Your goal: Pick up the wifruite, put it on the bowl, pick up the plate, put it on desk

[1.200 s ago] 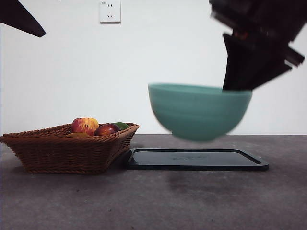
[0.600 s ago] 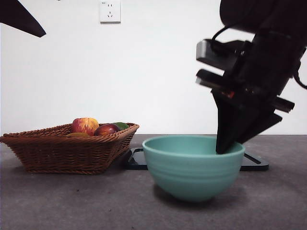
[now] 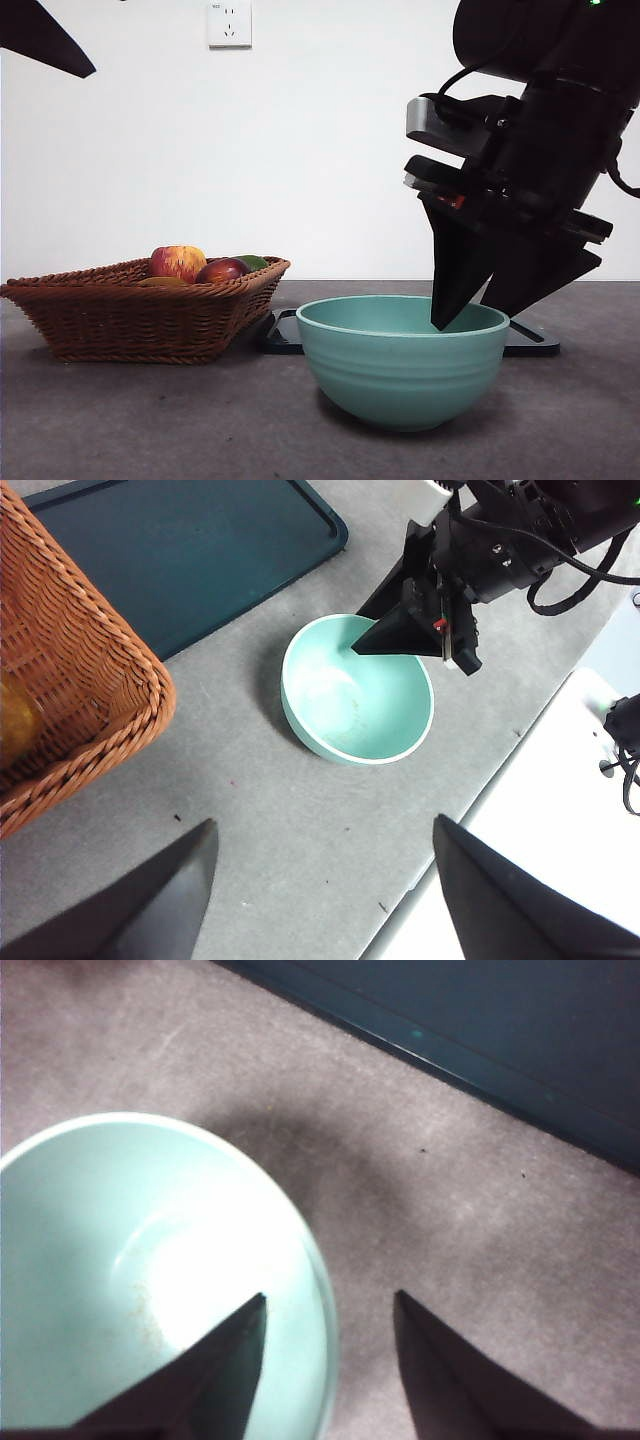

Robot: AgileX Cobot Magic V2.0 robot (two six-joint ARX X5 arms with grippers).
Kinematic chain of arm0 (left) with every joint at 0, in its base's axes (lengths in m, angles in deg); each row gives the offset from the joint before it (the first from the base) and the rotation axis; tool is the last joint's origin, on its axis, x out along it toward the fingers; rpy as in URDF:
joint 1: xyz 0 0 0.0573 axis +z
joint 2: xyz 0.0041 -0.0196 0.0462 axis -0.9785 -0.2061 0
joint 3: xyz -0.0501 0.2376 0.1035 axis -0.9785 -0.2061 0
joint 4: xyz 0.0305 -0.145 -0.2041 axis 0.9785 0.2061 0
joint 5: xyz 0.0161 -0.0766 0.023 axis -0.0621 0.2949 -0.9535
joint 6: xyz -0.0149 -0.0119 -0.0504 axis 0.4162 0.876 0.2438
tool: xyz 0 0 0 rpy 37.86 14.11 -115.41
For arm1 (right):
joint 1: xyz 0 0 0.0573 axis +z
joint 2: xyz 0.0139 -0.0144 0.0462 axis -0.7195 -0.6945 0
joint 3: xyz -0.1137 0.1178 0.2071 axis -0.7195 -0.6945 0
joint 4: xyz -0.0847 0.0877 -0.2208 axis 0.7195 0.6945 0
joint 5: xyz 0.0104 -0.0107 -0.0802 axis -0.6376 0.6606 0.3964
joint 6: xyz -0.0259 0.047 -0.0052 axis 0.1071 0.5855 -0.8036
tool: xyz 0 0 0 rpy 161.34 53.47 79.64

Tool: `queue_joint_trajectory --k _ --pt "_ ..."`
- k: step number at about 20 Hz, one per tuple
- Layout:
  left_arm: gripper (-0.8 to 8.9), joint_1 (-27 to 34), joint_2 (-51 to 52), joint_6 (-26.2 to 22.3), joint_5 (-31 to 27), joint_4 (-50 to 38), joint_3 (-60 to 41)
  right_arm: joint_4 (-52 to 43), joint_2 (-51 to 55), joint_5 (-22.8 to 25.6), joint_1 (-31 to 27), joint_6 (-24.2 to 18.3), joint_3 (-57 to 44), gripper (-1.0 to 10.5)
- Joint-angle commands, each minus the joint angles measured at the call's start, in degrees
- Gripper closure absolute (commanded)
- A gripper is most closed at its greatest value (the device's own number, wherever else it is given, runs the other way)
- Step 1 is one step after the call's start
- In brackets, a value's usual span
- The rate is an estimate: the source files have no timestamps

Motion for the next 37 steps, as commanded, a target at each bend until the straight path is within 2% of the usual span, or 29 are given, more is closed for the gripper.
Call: queue_joint_trajectory --k 1,5,10,13,18,20,32,33,34,36,37 --pt "4.70 -0.3 -0.3 -0.9 0.3 -0.2 1.0 -0.5 -0.2 0.2 0.4 1.0 0.5 7.3" --pt "4.70 -0.3 -0.3 -0.9 0.3 -0.2 1.0 0.4 5.5 2.0 0.4 1.0 0.8 7.2" --pt "4.70 -0.3 -0.3 -0.9 0.3 -0.2 1.0 6.6 17.0 2.9 0.4 1.0 1.6 7.2" --pt "4.70 -0.3 -0.3 -0.9 0.3 -0.2 1.0 11.2 24.2 -0.2 0.4 0.9 1.6 7.2" --pt "4.70 -0.3 -0.3 -0.9 0.3 -0.2 1.0 17.6 34.2 -10.1 0.4 0.9 1.6 7.2" --pt "4.70 -0.3 -0.3 -0.9 0.3 -0.1 1.0 20.1 37.0 -11.2 0.4 0.9 1.6 7.2" --pt "4.77 -0.3 -0.3 -0.9 0.3 0.0 1.0 22.2 39.0 -11.1 0.4 0.8 1.6 7.2" --pt "4.96 -0.3 -0.3 -0.9 0.3 0.0 1.0 22.2 38.9 -11.1 0.4 0.8 1.6 7.3" --pt "5.65 -0.3 -0.3 -0.9 0.3 0.0 1.0 22.2 39.0 -11.1 0.4 0.8 1.6 7.6" --pt "7.24 -0.3 -0.3 -0.9 0.3 0.0 1.0 22.2 39.0 -11.1 0.4 0.7 1.6 9.1" --pt "8.06 -0.3 -0.3 -0.9 0.3 -0.1 1.0 22.2 39.0 -11.1 0.4 0.3 1.6 9.4"
